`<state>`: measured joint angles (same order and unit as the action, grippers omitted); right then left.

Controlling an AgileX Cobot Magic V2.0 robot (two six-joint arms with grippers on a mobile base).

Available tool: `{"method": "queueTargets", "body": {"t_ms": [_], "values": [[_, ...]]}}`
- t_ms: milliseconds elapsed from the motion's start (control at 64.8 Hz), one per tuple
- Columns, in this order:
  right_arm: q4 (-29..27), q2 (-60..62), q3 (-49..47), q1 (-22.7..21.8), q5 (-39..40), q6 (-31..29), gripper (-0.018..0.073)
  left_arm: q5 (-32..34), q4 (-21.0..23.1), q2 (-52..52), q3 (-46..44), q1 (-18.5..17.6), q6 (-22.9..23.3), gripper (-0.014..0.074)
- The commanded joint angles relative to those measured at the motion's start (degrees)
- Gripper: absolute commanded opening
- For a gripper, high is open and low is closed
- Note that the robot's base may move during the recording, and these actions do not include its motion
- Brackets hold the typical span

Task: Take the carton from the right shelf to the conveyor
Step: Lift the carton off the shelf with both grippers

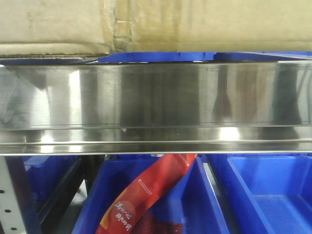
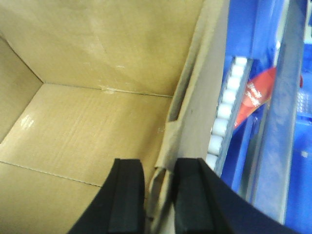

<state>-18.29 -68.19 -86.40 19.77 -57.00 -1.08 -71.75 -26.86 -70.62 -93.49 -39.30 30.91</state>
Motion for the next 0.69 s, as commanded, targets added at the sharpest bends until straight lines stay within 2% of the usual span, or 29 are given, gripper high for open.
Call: {"method": "queueTargets", "body": {"t_ms": [0, 679], "values": [[-0.5, 0.2, -0.3, 0.0, 4.7, -1.0, -0.0067, 1.8, 2.6, 1.0, 0.1, -1.1, -1.7, -0.0009], [-0.5, 0.2, -0.3, 0.0, 4.9, -1.0, -0.0067, 1.8, 2.6, 1.0, 0.1, -1.1, -1.7, -0.0009]]}}
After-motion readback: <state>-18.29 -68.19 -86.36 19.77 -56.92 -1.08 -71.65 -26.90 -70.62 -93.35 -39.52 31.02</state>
